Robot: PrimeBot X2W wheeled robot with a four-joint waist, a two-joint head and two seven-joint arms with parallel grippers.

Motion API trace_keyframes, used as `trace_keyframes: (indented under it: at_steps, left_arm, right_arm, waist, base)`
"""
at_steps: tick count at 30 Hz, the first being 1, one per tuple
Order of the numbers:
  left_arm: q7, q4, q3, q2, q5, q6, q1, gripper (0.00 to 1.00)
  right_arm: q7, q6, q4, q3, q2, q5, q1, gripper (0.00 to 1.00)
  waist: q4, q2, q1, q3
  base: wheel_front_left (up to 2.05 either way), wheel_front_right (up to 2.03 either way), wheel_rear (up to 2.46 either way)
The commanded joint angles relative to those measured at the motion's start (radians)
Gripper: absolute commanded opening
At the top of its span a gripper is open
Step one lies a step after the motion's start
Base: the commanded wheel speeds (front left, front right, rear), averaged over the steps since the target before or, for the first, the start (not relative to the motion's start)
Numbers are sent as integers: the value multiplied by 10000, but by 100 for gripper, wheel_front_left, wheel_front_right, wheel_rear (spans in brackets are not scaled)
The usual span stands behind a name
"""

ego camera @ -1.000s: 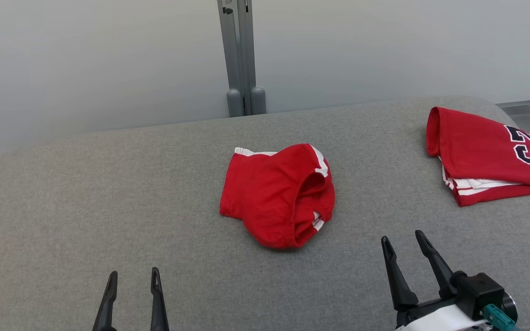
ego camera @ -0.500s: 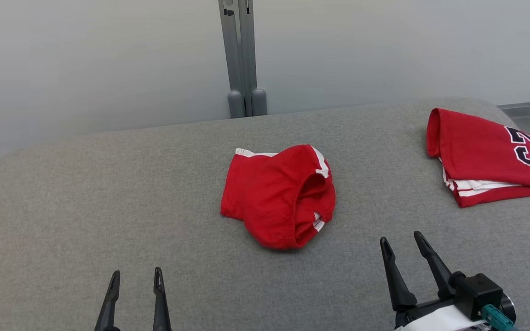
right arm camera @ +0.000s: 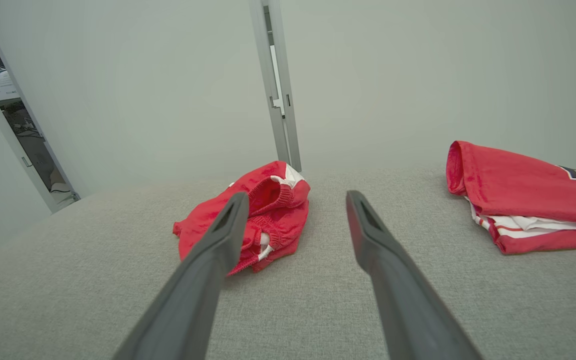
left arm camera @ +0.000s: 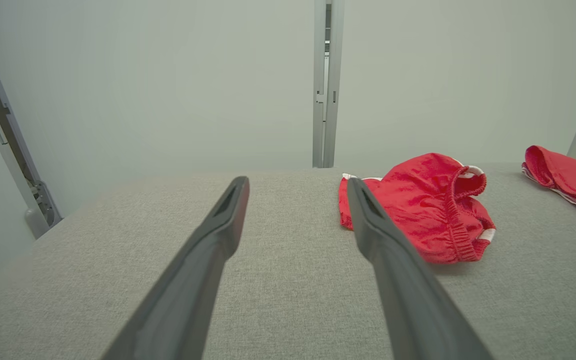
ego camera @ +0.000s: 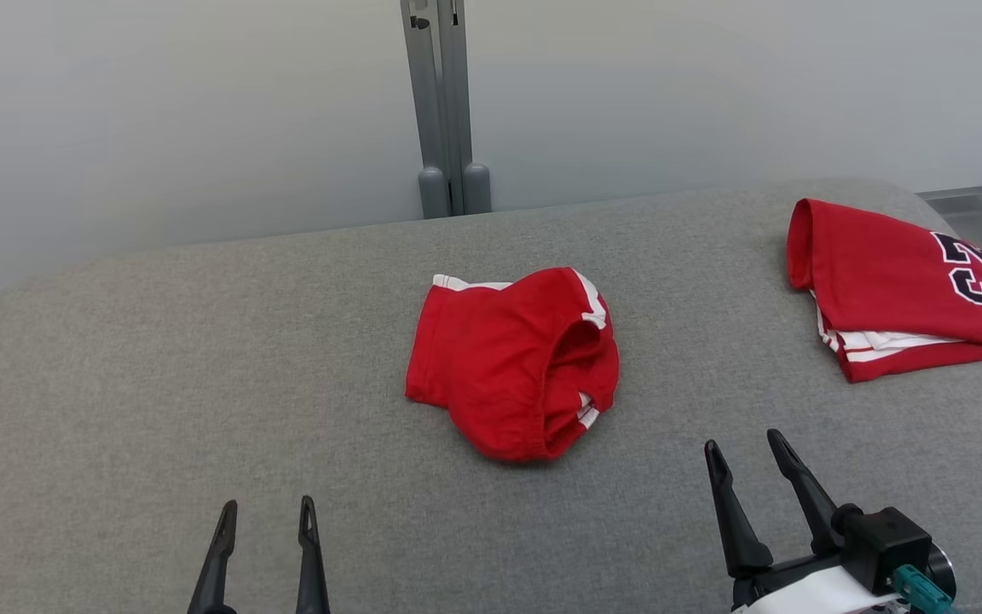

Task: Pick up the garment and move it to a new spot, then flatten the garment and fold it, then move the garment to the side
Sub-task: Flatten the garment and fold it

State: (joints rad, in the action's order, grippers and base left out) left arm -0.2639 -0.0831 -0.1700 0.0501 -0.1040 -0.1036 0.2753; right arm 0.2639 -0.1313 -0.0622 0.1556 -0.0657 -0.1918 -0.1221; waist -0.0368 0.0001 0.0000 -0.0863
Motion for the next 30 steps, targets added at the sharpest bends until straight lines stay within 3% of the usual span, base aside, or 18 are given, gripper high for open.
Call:
trace_keyframes:
  at_steps: [1,10,17,30]
  left_arm:
    - [-1,-2,-60,11,-1,88,-245,100]
    - [1,673,-1104,13,-7,1223,-1048,100]
    - [1,2085,-2841,20,59,2081,-2574,100]
    - [-1,5214,-5498,28,-592,2344,-6429,100]
  right_arm:
    - [5,15,23,9,-13,-75,72,100]
    - [5,15,101,72,-105,-102,308,100]
    - [5,15,195,84,-180,-120,784,100]
    - [5,15,342,-149,0,-161,1963,100]
  waist:
    - [-28,-1,0,87]
    - [-322,-1,0,725]
    - [-789,-1,0,1750]
    - [-1584,-1,0,3612]
  base:
    - [0,0,0]
    - [0,0,0]
    - [0,0,0]
    - [0,0,0]
